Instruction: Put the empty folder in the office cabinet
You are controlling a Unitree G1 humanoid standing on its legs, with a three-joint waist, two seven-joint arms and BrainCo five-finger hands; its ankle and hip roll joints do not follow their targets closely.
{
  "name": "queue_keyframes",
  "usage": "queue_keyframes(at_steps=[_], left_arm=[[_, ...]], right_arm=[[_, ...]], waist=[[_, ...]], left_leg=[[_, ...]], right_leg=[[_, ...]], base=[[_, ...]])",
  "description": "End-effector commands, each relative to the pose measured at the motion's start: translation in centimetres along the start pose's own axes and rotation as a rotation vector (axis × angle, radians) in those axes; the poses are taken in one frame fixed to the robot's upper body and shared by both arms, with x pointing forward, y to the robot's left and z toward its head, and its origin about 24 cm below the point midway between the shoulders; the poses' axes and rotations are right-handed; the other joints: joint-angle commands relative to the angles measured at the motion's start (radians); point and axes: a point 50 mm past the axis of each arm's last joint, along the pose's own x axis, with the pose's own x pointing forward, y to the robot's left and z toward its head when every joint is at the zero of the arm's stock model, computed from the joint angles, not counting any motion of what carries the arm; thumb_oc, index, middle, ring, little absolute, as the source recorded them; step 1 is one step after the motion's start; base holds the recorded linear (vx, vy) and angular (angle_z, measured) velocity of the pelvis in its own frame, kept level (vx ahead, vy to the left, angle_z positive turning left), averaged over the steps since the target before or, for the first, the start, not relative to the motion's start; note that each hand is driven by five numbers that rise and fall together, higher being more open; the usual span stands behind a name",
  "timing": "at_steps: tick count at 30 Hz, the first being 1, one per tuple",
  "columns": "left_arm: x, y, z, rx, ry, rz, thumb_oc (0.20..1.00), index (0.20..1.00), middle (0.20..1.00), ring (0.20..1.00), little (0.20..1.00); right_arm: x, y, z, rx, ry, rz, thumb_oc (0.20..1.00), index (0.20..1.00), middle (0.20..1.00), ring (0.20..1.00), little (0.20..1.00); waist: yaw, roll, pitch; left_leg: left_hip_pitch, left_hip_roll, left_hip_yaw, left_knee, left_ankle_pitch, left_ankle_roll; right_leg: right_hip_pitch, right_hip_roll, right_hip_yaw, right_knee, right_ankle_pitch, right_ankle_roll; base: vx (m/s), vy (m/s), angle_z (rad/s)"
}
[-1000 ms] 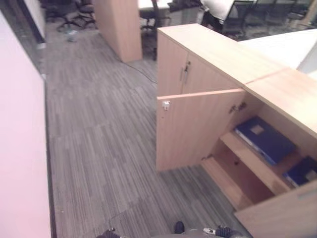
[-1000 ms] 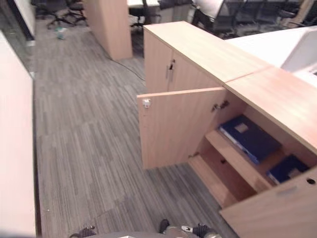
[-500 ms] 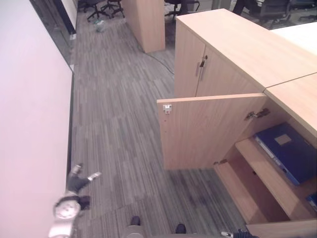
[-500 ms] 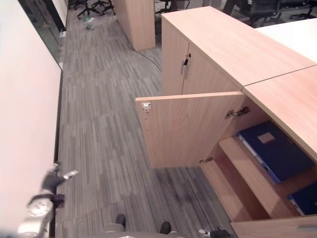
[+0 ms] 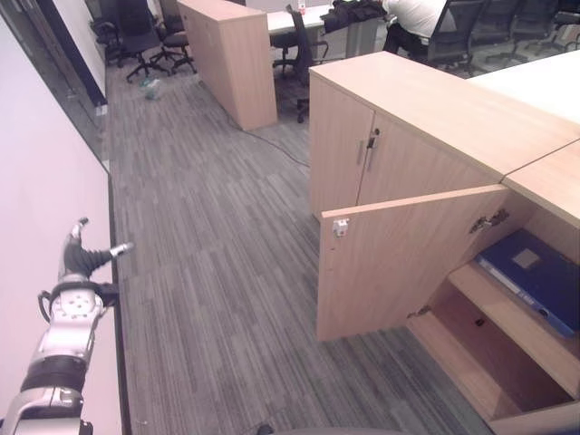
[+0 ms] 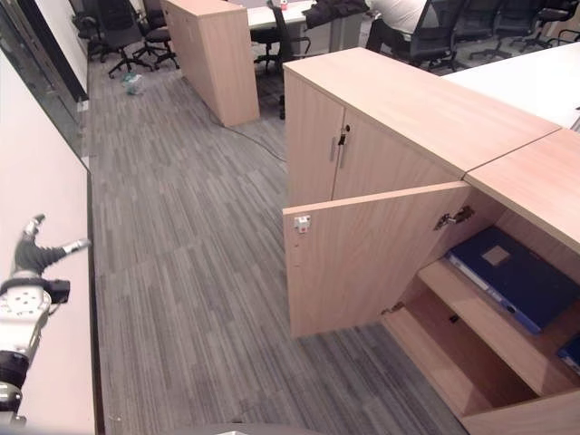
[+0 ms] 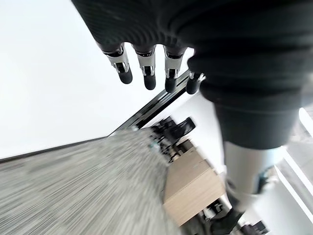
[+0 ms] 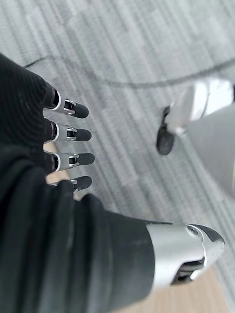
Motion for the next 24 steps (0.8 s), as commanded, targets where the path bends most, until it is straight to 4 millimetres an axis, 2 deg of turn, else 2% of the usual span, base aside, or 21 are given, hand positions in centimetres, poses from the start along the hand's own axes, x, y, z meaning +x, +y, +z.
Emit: queue_keyframes(at_steps=[1,3,4,7,9,11,13,15,16,20,21,22,24], left_arm=[[0.7,1.3,2.3,-0.006,-0.109,0.04,1.0,1.0,1.0,1.0,1.0],[0.9,0.6,3.6,-0.027,-0.155,0.008,1.0,1.0,1.0,1.0,1.0],[0.9,0.6,3.6,-0.027,-0.155,0.008,1.0,1.0,1.0,1.0,1.0],[0.6,-2.5,6.9,-0.071,-0.267,-0.116,1.0,1.0,1.0,1.0,1.0],[0.1,-4.4,8.3,-0.115,-0.311,-0.194,1.0,1.0,1.0,1.0,1.0],[0.0,-4.9,8.8,-0.125,-0.328,-0.222,1.0,1.0,1.0,1.0,1.0],[-0.8,-7.4,10.2,-0.195,-0.355,-0.327,1.0,1.0,1.0,1.0,1.0],[-1.0,-8.1,10.6,-0.21,-0.359,-0.358,1.0,1.0,1.0,1.0,1.0],[-1.4,-9.3,11.4,-0.216,-0.376,-0.4,1.0,1.0,1.0,1.0,1.0],[-1.7,-10.8,12.1,-0.204,-0.378,-0.445,1.0,1.0,1.0,1.0,1.0],[-1.6,-11.1,12.1,-0.198,-0.371,-0.455,1.0,1.0,1.0,1.0,1.0],[-1.5,-11.9,11.5,-0.212,-0.318,-0.472,1.0,1.0,1.0,1.0,1.0],[-1.3,-12.1,11.2,-0.209,-0.3,-0.472,1.0,1.0,1.0,1.0,1.0]], right_arm=[[0.0,-0.9,0.6,0.04,-0.002,-0.015,1.0,1.0,1.0,1.0,1.0],[0.1,-0.9,0.9,0.042,-0.01,-0.014,1.0,1.0,1.0,1.0,1.0],[0.1,-0.9,0.9,0.042,-0.01,-0.014,1.0,1.0,1.0,1.0,1.0],[0.1,-0.7,1.5,0.041,-0.023,-0.008,1.0,1.0,1.0,1.0,1.0],[0.1,-0.4,2.1,0.035,-0.035,-0.005,1.0,1.0,1.0,1.0,1.0],[0.1,-0.4,2.3,0.031,-0.036,-0.005,1.0,1.0,1.0,1.0,1.0],[0.1,-0.4,2.7,0.017,-0.033,-0.004,1.0,1.0,1.0,1.0,1.0],[0.1,-0.5,2.8,0.016,-0.033,-0.006,1.0,1.0,1.0,1.0,1.0],[0.1,-0.3,3.0,0.013,-0.029,-0.007,1.0,1.0,1.0,1.0,1.0],[0.1,-0.4,3.7,-0.003,-0.041,-0.015,1.0,1.0,1.0,1.0,1.0],[0.1,-0.4,3.9,-0.009,-0.045,-0.015,1.0,1.0,1.0,1.0,1.0],[0.0,-0.2,4.4,-0.031,-0.059,-0.015,1.0,1.0,1.0,1.0,1.0],[0.0,-0.2,4.5,-0.034,-0.062,-0.013,1.0,1.0,1.0,1.0,1.0]], waist=[[-0.007,0.019,-0.036],[-0.008,0.018,-0.04],[-0.008,0.018,-0.04],[-0.015,0.011,-0.039],[-0.02,0.008,-0.033],[-0.018,0.006,-0.031],[-0.022,-0.001,-0.025],[-0.022,-0.003,-0.022],[-0.022,-0.006,-0.022],[-0.02,-0.012,-0.014],[-0.017,-0.011,-0.008],[-0.02,-0.014,0.001],[-0.021,-0.014,0.005]], left_leg=[[-0.03,0.018,-0.023,0.013,-0.04,0.017],[-0.023,-0.007,-0.009,0.013,-0.057,0.033],[-0.023,-0.007,-0.009,0.013,-0.057,0.033],[-0.008,-0.041,0.018,0.013,-0.079,0.055],[-0.003,-0.049,0.037,0.013,-0.087,0.063],[0.0,-0.052,0.044,0.013,-0.089,0.067],[0.012,-0.06,0.071,0.013,-0.099,0.074],[0.015,-0.061,0.078,0.013,-0.101,0.076],[0.02,-0.064,0.09,0.013,-0.106,0.079],[0.026,-0.055,0.126,0.013,-0.112,0.08],[0.028,-0.049,0.138,0.013,-0.112,0.078],[0.032,-0.031,0.174,0.013,-0.11,0.074],[0.04,-0.026,0.183,0.013,-0.112,0.072]], right_leg=[[-0.044,-0.035,0.031,0.036,0.003,0.056],[-0.055,-0.062,0.036,0.042,0.017,0.071],[-0.056,-0.063,0.037,0.043,0.017,0.071],[-0.077,-0.097,0.038,0.059,0.054,0.09],[-0.093,-0.109,0.021,0.071,0.08,0.095],[-0.097,-0.112,0.013,0.075,0.09,0.097],[-0.106,-0.123,-0.024,0.079,0.134,0.105],[-0.106,-0.126,-0.031,0.077,0.146,0.108],[-0.107,-0.128,-0.048,0.071,0.159,0.112],[-0.118,-0.128,-0.122,0.073,0.181,0.113],[-0.124,-0.13,-0.161,0.082,0.186,0.11],[-0.135,-0.129,-0.242,0.101,0.189,0.106],[-0.134,-0.125,-0.251,0.104,0.189,0.106]], base=[[0.03,0.259,-0.34],[0.02,0.159,-0.26],[0.03,0.15,-0.21],[0.02,0.192,-0.22],[0.0,0.137,-0.22],[0.0,0.057,-0.34],[0.02,0.057,-0.45],[0.03,0.035,-0.31],[0.04,0.029,-0.16],[0.01,-0.016,-0.08],[-0.03,-0.076,-0.4],[-0.02,-0.067,-0.47],[0.0,-0.046,-0.57]])
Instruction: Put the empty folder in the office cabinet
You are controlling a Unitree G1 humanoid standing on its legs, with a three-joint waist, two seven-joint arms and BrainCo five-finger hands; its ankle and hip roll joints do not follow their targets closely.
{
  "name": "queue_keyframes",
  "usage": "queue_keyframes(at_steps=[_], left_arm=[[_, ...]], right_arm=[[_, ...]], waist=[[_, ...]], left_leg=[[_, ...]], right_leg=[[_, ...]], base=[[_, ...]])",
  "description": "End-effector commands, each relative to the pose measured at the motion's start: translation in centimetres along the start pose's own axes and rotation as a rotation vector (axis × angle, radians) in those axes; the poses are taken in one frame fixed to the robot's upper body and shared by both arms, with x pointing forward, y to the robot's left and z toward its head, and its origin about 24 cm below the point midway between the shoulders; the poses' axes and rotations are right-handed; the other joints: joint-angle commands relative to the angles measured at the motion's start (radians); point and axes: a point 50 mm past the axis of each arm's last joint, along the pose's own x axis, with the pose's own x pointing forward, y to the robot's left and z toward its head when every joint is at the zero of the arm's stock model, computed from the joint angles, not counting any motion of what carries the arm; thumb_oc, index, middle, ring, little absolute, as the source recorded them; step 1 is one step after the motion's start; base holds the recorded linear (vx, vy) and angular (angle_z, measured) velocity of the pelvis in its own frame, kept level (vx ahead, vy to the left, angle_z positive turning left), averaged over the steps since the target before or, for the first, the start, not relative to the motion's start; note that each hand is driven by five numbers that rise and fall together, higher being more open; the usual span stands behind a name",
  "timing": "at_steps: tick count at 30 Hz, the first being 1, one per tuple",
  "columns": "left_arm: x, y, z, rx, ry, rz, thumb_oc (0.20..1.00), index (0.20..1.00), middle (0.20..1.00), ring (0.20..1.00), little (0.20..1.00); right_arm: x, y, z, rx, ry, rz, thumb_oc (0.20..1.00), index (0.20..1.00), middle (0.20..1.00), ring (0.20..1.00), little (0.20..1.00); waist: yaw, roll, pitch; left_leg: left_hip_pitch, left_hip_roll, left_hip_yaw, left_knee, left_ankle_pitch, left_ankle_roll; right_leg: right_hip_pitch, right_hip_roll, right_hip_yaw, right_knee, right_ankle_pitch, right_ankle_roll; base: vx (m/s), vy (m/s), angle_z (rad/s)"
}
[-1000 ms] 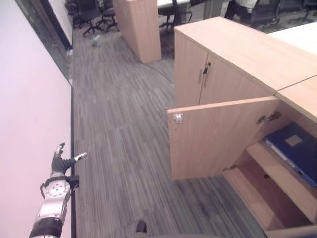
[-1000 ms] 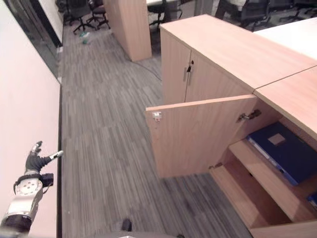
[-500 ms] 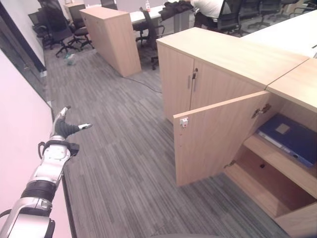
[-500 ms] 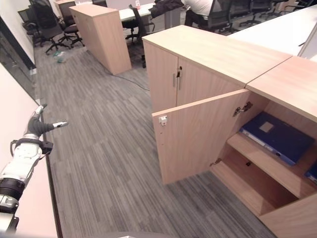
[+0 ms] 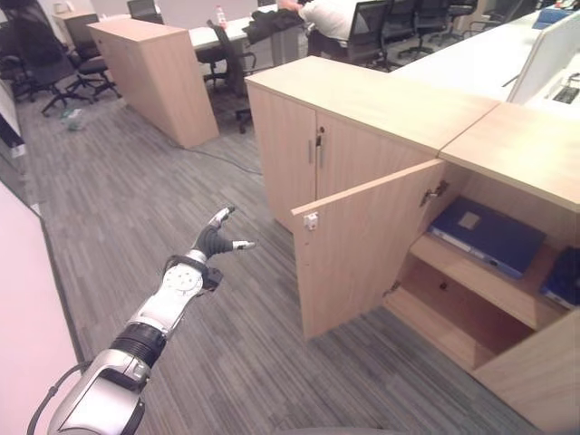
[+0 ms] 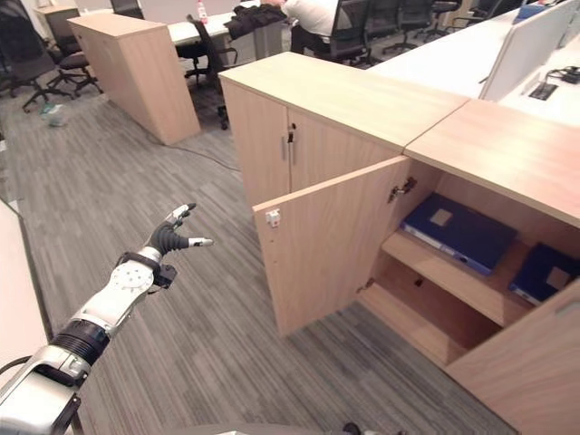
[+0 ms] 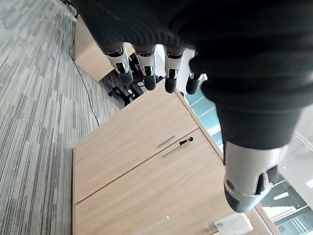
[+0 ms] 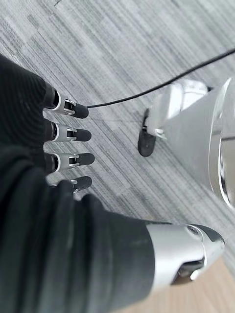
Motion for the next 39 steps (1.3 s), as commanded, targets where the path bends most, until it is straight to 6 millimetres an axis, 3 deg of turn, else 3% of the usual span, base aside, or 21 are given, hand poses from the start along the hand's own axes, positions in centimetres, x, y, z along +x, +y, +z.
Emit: queue_keyframes(at_steps=[1,7,16,22,29,31,33,35,39], left_arm=[[2.4,2.7,3.7,-0.061,-0.094,0.105,1.0,1.0,1.0,1.0,1.0],[3.7,2.9,2.6,-0.065,0.025,0.13,1.0,1.0,1.0,1.0,1.0],[4.8,6.7,2.4,-0.006,0.161,0.245,1.0,1.0,1.0,1.0,1.0],[5.0,7.6,2.8,-0.04,0.18,0.273,1.0,1.0,1.0,1.0,1.0],[5.9,4.0,3.5,-0.143,0.16,0.193,1.0,1.0,1.0,1.0,1.0],[6.2,1.5,3.8,-0.147,0.159,0.131,1.0,1.0,1.0,1.0,1.0],[6.2,0.5,3.8,-0.143,0.159,0.105,1.0,1.0,1.0,1.0,1.0],[6.2,-2.2,3.6,-0.136,0.171,0.031,1.0,1.0,1.0,1.0,1.0],[5.9,-4.6,3.3,-0.133,0.19,-0.028,1.0,1.0,1.0,1.0,1.0]], right_arm=[[0.0,-1.1,-0.1,-0.031,0.039,-0.035,1.0,1.0,1.0,1.0,1.0],[0.0,-0.7,-0.7,-0.048,0.055,-0.028,1.0,1.0,1.0,1.0,1.0],[0.0,-1.6,-0.5,-0.047,0.046,-0.059,1.0,1.0,1.0,1.0,1.0],[0.0,-1.2,-0.4,-0.042,0.033,-0.041,1.0,1.0,1.0,1.0,1.0],[0.0,-0.2,0.0,-0.067,0.018,-0.017,1.0,1.0,1.0,1.0,1.0],[0.0,0.2,0.3,-0.084,0.008,-0.008,1.0,1.0,1.0,1.0,1.0],[0.0,0.3,0.4,-0.091,0.004,-0.006,1.0,1.0,1.0,1.0,1.0],[0.0,0.5,0.5,-0.101,0.002,-0.004,1.0,1.0,1.0,1.0,1.0],[0.0,0.7,0.5,-0.107,0.004,-0.002,1.0,1.0,1.0,1.0,1.0]], waist=[[0.025,0.012,0.008],[-0.003,-0.005,-0.013],[-0.045,-0.005,-0.047],[-0.073,0.001,-0.058],[-0.095,0.002,-0.063],[-0.103,0.0,-0.064],[-0.106,0.0,-0.064],[-0.115,-0.003,-0.065],[-0.122,-0.006,-0.064]], left_leg=[[0.016,-0.015,-0.056,0.014,-0.094,0.03],[0.045,0.007,-0.033,0.014,-0.1,0.012],[0.081,0.05,0.034,0.014,-0.102,-0.01],[0.102,0.07,0.079,0.014,-0.1,-0.019],[0.116,0.081,0.106,0.014,-0.101,-0.022],[0.118,0.083,0.114,0.014,-0.102,-0.022],[0.118,0.083,0.116,0.014,-0.102,-0.022],[0.115,0.084,0.119,0.014,-0.102,-0.021],[0.113,0.084,0.119,0.014,-0.103,-0.02]], right_leg=[[0.012,-0.078,-0.068,0.049,0.065,0.073],[0.047,-0.038,-0.061,-0.024,0.042,0.063],[0.039,0.027,0.016,-0.06,0.005,0.046],[0.028,0.056,0.069,-0.06,-0.004,0.039],[0.024,0.073,0.103,-0.06,-0.01,0.034],[0.021,0.077,0.113,-0.06,-0.008,0.032],[0.019,0.077,0.117,-0.06,-0.008,0.032],[0.016,0.078,0.124,-0.06,-0.008,0.03],[0.015,0.079,0.127,-0.06,-0.007,0.03]], base=[[0.03,-0.058,-0.52],[0.04,-0.079,-0.25],[0.03,-0.053,-0.26],[0.04,-0.025,-0.32],[0.01,-0.011,-0.16],[-0.01,-0.006,-0.16],[-0.02,-0.007,-0.09],[-0.01,-0.004,-0.02],[0.0,0.0,0.0]])
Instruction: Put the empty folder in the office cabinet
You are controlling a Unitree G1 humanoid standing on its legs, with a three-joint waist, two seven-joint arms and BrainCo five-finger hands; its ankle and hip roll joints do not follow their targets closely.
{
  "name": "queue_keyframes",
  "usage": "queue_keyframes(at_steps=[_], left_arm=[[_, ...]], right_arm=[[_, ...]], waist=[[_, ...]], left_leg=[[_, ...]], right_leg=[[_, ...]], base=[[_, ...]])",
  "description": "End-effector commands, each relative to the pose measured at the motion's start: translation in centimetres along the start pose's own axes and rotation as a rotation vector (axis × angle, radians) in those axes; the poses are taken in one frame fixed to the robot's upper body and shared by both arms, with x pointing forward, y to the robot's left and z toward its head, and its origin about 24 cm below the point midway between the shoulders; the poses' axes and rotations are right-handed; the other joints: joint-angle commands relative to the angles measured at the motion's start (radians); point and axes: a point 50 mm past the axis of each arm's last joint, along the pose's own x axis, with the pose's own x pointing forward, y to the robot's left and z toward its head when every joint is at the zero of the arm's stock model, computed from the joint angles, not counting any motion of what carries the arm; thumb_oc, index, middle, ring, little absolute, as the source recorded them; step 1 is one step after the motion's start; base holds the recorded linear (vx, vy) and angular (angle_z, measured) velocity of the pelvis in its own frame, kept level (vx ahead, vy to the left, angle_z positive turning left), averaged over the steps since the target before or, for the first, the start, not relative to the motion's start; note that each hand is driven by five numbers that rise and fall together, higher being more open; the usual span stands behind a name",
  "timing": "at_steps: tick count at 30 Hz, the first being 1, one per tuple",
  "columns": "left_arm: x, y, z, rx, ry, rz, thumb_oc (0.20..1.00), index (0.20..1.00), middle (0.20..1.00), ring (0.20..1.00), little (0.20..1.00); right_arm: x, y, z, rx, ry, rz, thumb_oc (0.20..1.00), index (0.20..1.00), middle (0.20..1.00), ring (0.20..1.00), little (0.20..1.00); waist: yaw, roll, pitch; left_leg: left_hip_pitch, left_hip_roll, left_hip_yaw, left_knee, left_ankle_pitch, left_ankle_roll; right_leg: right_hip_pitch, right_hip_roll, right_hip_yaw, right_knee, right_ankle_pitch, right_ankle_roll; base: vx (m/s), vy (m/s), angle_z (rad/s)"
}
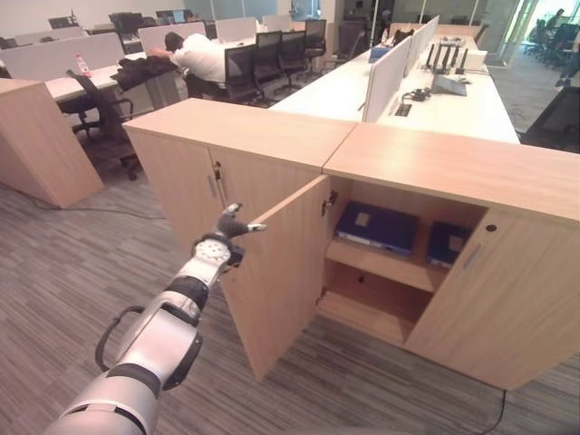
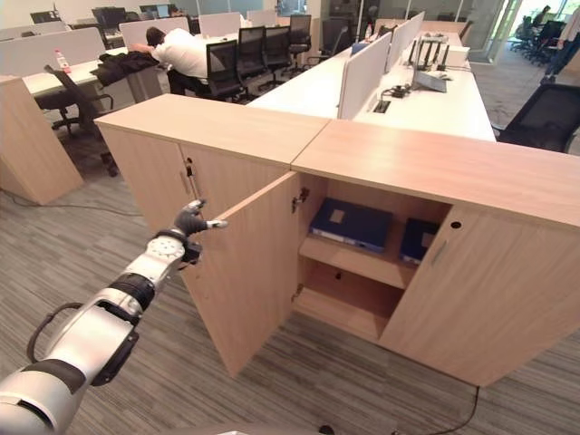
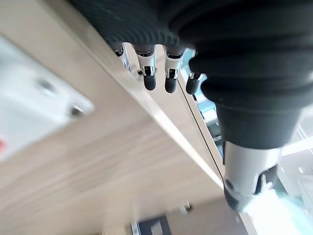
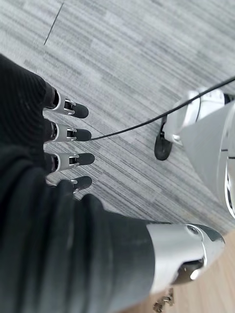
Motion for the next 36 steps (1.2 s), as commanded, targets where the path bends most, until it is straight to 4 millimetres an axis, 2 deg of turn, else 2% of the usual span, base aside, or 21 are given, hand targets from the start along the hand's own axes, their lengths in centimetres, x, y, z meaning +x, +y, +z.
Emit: queue_keyframes(at_steps=[1,3,7,10,11,12,13,16,17,18,19,22,24,25,28,29,33,36], left_arm=[[0.5,-1.4,1.4,-0.035,-0.002,-0.03,1.0,1.0,1.0,1.0,1.0],[0.4,-1.8,1.3,-0.049,0.001,-0.039,1.0,1.0,1.0,1.0,1.0],[-0.2,-4.6,0.1,-0.126,0.028,-0.102,1.0,1.0,1.0,1.0,1.0],[-1.2,-7.8,-0.7,-0.125,0.031,-0.201,1.0,1.0,1.0,1.0,1.0],[-1.7,-9.7,-0.2,-0.101,0.002,-0.271,1.0,1.0,1.0,1.0,1.0],[-2.1,-10.6,0.1,-0.103,-0.017,-0.304,1.0,1.0,1.0,1.0,1.0],[-2.1,-10.6,0.1,-0.102,-0.017,-0.304,1.0,1.0,1.0,1.0,1.0],[-3.6,-13.1,1.7,-0.189,-0.118,-0.408,1.0,1.0,1.0,1.0,1.0],[-3.6,-13.1,1.7,-0.189,-0.118,-0.408,1.0,1.0,1.0,1.0,1.0],[-4.8,-14.4,2.3,-0.302,-0.148,-0.483,1.0,1.0,1.0,1.0,1.0],[-4.8,-14.4,2.2,-0.301,-0.148,-0.482,1.0,1.0,1.0,1.0,1.0],[-7.4,-17.9,3.0,-0.448,-0.155,-0.646,1.0,1.0,1.0,1.0,1.0],[-7.4,-17.9,3.0,-0.448,-0.155,-0.646,1.0,1.0,1.0,1.0,1.0],[-8.5,-19.2,3.0,-0.469,-0.145,-0.716,1.0,1.0,1.0,1.0,1.0],[-9.3,-20.1,3.1,-0.496,-0.136,-0.76,1.0,1.0,1.0,1.0,1.0],[-10.5,-21.0,4.0,-0.523,-0.158,-0.838,1.0,1.0,1.0,1.0,1.0],[-11.5,-21.7,5.0,-0.553,-0.178,-0.915,1.0,1.0,1.0,1.0,1.0],[-12.6,-21.9,6.7,-0.573,-0.233,-0.995,1.0,1.0,1.0,1.0,1.0]], right_arm=[[0.1,-0.4,1.6,-0.008,-0.01,-0.027,1.0,1.0,1.0,1.0,1.0],[0.1,-0.4,1.6,-0.008,-0.01,-0.026,1.0,1.0,1.0,1.0,1.0],[0.1,0.0,1.6,-0.01,-0.004,-0.021,1.0,1.0,1.0,1.0,1.0],[0.1,0.3,1.5,-0.002,0.01,-0.017,1.0,1.0,1.0,1.0,1.0],[0.1,0.4,1.7,0.004,0.013,-0.013,1.0,1.0,1.0,1.0,1.0],[0.1,0.4,1.7,0.006,0.016,-0.012,1.0,1.0,1.0,1.0,1.0],[0.1,0.4,1.7,0.006,0.016,-0.012,1.0,1.0,1.0,1.0,1.0],[0.1,0.7,2.1,0.021,0.012,-0.008,1.0,1.0,1.0,1.0,1.0],[0.1,0.7,2.1,0.021,0.012,-0.008,1.0,1.0,1.0,1.0,1.0],[0.1,0.9,2.6,0.036,-0.001,-0.006,1.0,1.0,1.0,1.0,1.0],[0.1,1.0,2.6,0.036,-0.001,-0.005,1.0,1.0,1.0,1.0,1.0],[0.0,2.0,3.8,0.08,-0.024,0.013,1.0,1.0,1.0,1.0,1.0],[0.0,2.0,3.8,0.08,-0.024,0.013,1.0,1.0,1.0,1.0,1.0],[0.0,2.3,4.2,0.09,-0.032,0.019,1.0,1.0,1.0,1.0,1.0],[-0.1,2.6,4.6,0.094,-0.038,0.026,1.0,1.0,1.0,1.0,1.0],[-0.1,2.7,5.0,0.086,-0.046,0.023,1.0,1.0,1.0,1.0,1.0],[-0.1,2.9,5.1,0.082,-0.044,0.028,1.0,1.0,1.0,1.0,1.0],[-0.1,3.1,5.0,0.071,-0.043,0.029,1.0,1.0,1.0,1.0,1.0]], waist=[[-0.027,0.014,0.046],[-0.029,0.014,0.047],[-0.028,0.004,0.052],[-0.018,-0.004,0.058],[-0.013,-0.005,0.063],[-0.009,-0.005,0.066],[-0.009,-0.006,0.066],[0.005,-0.007,0.077],[0.005,-0.007,0.077],[0.012,-0.007,0.085],[0.012,-0.008,0.083],[0.022,-0.007,0.1],[0.022,-0.008,0.098],[0.022,-0.007,0.106],[0.023,-0.006,0.11],[0.024,-0.004,0.121],[0.025,-0.004,0.122],[0.024,-0.002,0.123]], left_leg=[[0.011,0.023,-0.075,0.005,-0.054,0.02],[0.01,0.024,-0.075,0.005,-0.054,0.02],[0.004,0.025,-0.078,0.005,-0.053,0.022],[-0.003,0.027,-0.088,0.005,-0.05,0.023],[-0.007,0.028,-0.093,0.005,-0.049,0.024],[-0.008,0.027,-0.097,0.005,-0.048,0.025],[-0.009,0.027,-0.097,0.005,-0.048,0.025],[-0.018,0.027,-0.113,0.005,-0.045,0.027],[-0.018,0.027,-0.113,0.005,-0.045,0.027],[-0.023,0.026,-0.123,0.005,-0.045,0.027],[-0.027,0.025,-0.123,0.005,-0.043,0.027],[-0.037,0.023,-0.142,0.005,-0.043,0.029],[-0.038,0.023,-0.142,0.005,-0.043,0.029],[-0.043,0.02,-0.148,0.005,-0.043,0.03],[-0.047,0.019,-0.151,0.005,-0.043,0.031],[-0.047,0.018,-0.156,0.005,-0.047,0.031],[-0.058,0.016,-0.162,0.005,-0.044,0.031],[-0.063,0.014,-0.168,0.005,-0.046,0.031]], right_leg=[[0.038,-0.019,-0.019,0.0,-0.059,0.074],[0.036,-0.02,-0.018,0.0,-0.058,0.073],[0.033,-0.02,-0.017,0.0,-0.057,0.071],[0.035,-0.021,-0.024,0.0,-0.059,0.068],[0.036,-0.023,-0.031,0.0,-0.059,0.068],[0.038,-0.025,-0.036,0.0,-0.059,0.069],[0.038,-0.025,-0.036,0.0,-0.059,0.069],[0.041,-0.029,-0.051,0.0,-0.06,0.067],[0.041,-0.029,-0.051,0.0,-0.06,0.067],[0.043,-0.031,-0.061,0.0,-0.063,0.068],[0.039,-0.032,-0.06,0.0,-0.062,0.068],[0.044,-0.037,-0.076,0.0,-0.066,0.068],[0.043,-0.038,-0.076,0.0,-0.066,0.068],[0.043,-0.039,-0.079,0.0,-0.065,0.068],[0.042,-0.041,-0.083,0.0,-0.066,0.068],[0.046,-0.042,-0.086,0.0,-0.068,0.069],[0.04,-0.046,-0.089,0.0,-0.067,0.069],[0.039,-0.048,-0.091,0.0,-0.068,0.069]], base=[[0.0,0.0,0.0],[0.0,0.0,0.0],[0.0,0.0,0.0],[-0.05,-0.026,0.01],[-0.04,-0.016,0.04],[-0.03,-0.01,0.04],[-0.02,-0.008,0.06],[-0.03,-0.01,0.12],[-0.04,-0.01,0.11],[-0.03,-0.007,0.13],[-0.04,-0.017,0.13],[-0.03,-0.014,0.12],[-0.02,-0.006,0.11],[-0.02,-0.003,0.05],[-0.01,-0.004,-0.01],[-0.04,-0.01,0.0],[-0.02,-0.005,0.0],[0.0,0.0,0.0]])
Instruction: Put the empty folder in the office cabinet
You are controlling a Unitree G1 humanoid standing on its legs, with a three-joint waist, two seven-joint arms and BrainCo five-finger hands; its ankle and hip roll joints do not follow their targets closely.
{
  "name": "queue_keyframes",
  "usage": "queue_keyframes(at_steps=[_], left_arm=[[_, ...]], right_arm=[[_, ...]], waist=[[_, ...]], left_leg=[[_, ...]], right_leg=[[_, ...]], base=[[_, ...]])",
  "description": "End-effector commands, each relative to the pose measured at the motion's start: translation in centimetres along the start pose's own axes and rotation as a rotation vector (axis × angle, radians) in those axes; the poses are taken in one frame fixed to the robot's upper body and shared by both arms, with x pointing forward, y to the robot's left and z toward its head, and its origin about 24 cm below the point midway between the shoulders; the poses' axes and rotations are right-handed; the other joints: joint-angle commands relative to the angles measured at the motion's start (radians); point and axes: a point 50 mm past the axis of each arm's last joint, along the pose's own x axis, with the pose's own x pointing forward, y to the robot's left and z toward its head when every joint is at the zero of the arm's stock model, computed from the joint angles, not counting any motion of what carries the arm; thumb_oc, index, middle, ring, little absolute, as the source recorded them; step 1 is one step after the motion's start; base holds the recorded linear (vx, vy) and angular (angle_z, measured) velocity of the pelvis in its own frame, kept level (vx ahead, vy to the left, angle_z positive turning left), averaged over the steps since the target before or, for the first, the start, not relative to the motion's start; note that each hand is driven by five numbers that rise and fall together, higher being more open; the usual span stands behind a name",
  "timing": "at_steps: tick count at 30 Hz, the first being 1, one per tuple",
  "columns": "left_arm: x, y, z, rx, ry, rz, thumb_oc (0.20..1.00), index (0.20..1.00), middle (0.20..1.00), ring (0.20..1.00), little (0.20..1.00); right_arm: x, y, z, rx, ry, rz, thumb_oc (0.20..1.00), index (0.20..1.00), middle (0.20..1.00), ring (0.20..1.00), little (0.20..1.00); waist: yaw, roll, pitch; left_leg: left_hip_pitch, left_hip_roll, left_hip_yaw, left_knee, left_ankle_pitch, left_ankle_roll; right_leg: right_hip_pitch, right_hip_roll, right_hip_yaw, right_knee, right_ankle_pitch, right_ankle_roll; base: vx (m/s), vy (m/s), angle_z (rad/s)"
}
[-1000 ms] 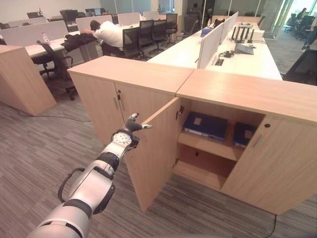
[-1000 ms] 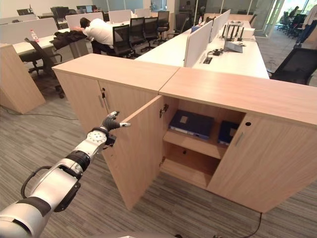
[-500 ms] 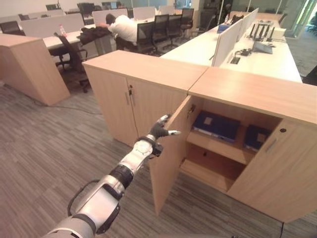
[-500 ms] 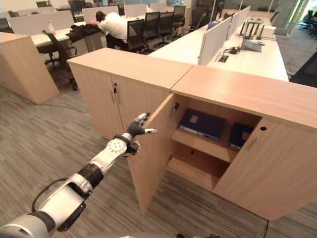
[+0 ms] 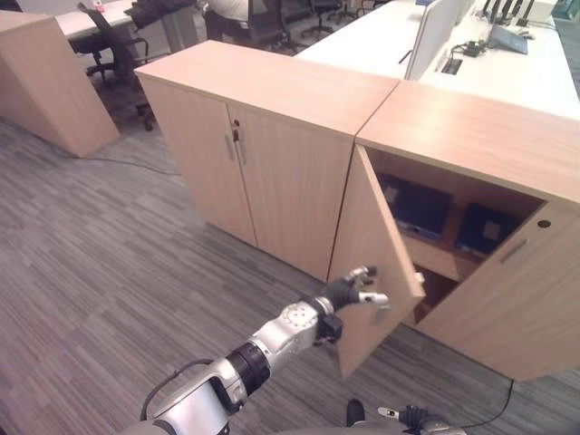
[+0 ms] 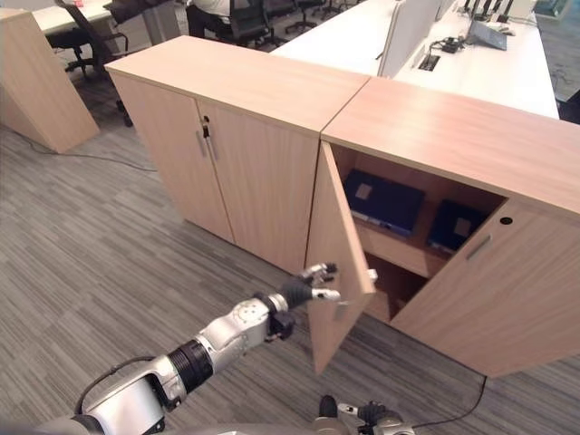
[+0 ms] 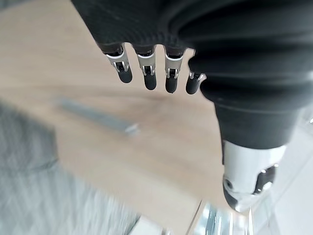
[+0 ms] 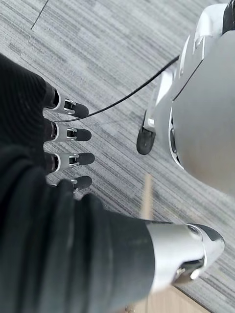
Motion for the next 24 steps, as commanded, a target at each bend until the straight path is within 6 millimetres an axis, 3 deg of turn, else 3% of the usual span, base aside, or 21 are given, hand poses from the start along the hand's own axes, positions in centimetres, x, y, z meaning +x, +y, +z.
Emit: queue_keyframes(at_steps=[1,4,14,19,24], left_arm=[[1.4,-3.0,4.2,-0.08,-0.173,-0.127,1.0,1.0,1.0,1.0,1.0],[1.3,-3.3,4.9,-0.084,-0.198,-0.145,1.0,1.0,1.0,1.0,1.0],[1.4,-1.7,3.8,-0.069,-0.163,-0.063,1.0,1.0,1.0,1.0,1.0],[0.6,0.4,1.7,-0.072,-0.1,0.024,1.0,1.0,1.0,1.0,1.0],[-0.7,2.9,-1.8,-0.093,0.009,0.142,1.0,1.0,1.0,1.0,1.0]], right_arm=[[0.0,0.5,-0.1,-0.009,0.048,-0.007,1.0,1.0,1.0,1.0,1.0],[0.0,0.7,-0.3,-0.005,0.049,-0.004,1.0,1.0,1.0,1.0,1.0],[0.0,0.8,-0.7,-0.03,0.059,0.001,1.0,1.0,1.0,1.0,1.0],[-0.1,0.7,-1.1,-0.052,0.073,0.003,1.0,1.0,1.0,1.0,1.0],[-0.1,0.5,-1.4,-0.077,0.082,0.008,1.0,1.0,1.0,1.0,1.0]], waist=[[-0.01,-0.004,-0.02],[-0.01,-0.005,-0.02],[-0.01,-0.009,-0.021],[-0.006,-0.009,-0.022],[-0.005,-0.005,-0.02]], left_leg=[[-0.037,0.022,-0.114,0.003,-0.042,0.023],[-0.039,0.022,-0.117,0.003,-0.043,0.023],[-0.038,0.029,-0.111,0.003,-0.042,0.018],[-0.035,0.039,-0.103,0.003,-0.037,0.012],[-0.031,0.056,-0.098,0.003,-0.03,0.0]], right_leg=[[0.037,-0.03,-0.043,0.0,-0.056,0.063],[0.037,-0.03,-0.047,0.0,-0.059,0.064],[0.036,-0.022,-0.047,0.0,-0.068,0.059],[0.036,-0.011,-0.043,0.0,-0.077,0.053],[0.042,0.003,-0.043,0.0,-0.089,0.045]], base=[[0.0,0.0,0.0],[0.0,-0.011,0.04],[0.0,-0.001,0.0],[0.0,-0.038,-0.01],[0.0,-0.06,-0.02]])
